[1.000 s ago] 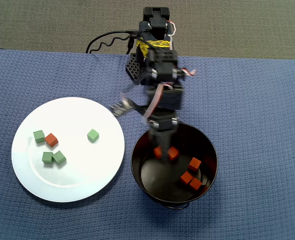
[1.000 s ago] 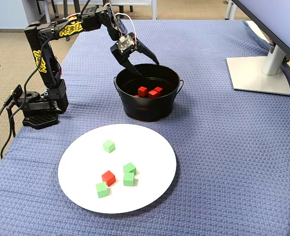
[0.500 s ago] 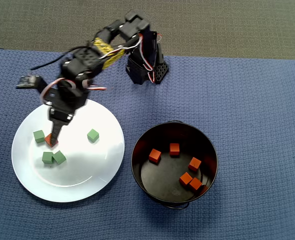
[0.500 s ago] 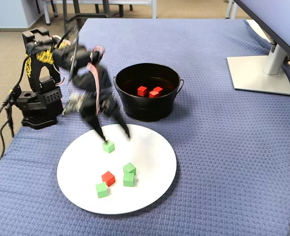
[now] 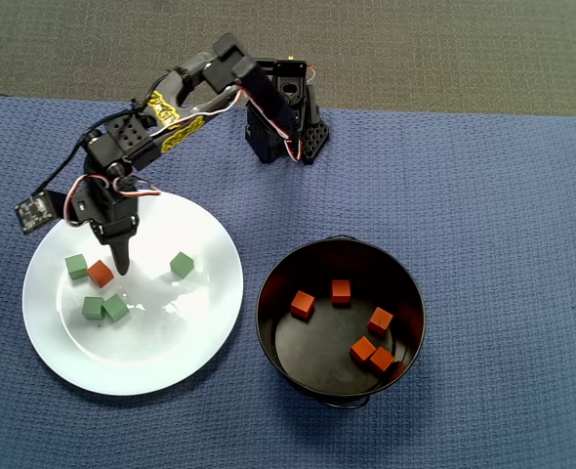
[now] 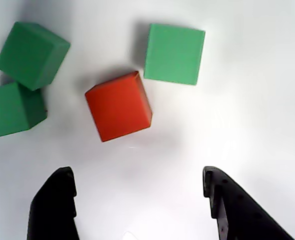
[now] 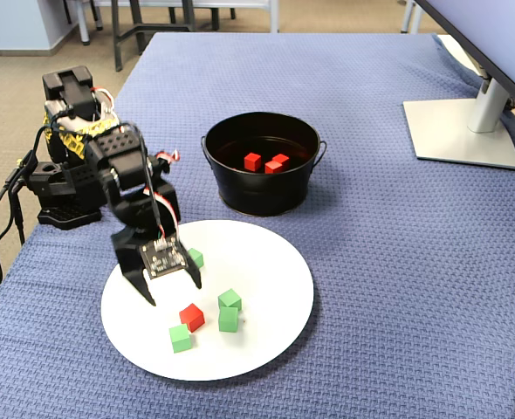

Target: Pick up the red cubes from the white plate and place them in the black recipient

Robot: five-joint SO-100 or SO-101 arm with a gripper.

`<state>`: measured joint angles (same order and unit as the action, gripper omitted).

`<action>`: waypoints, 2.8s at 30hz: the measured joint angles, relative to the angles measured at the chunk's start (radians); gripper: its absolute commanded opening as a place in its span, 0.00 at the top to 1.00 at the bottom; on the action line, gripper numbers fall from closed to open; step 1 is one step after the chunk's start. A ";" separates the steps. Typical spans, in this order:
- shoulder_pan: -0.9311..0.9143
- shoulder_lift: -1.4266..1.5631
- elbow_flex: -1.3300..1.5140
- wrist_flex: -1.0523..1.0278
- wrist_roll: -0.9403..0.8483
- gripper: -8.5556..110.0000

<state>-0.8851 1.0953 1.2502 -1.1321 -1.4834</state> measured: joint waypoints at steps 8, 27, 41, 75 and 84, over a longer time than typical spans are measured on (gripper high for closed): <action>-0.006 -0.092 -0.094 -0.003 -0.175 0.71; -0.017 -0.187 -0.184 0.005 -0.227 0.74; -0.018 -0.262 -0.288 0.021 -0.189 0.85; -0.018 -0.308 -0.357 0.075 -0.091 0.77; -0.018 -0.308 -0.357 0.075 -0.064 0.87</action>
<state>-0.9035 0.7869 0.8928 -1.0569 -1.5478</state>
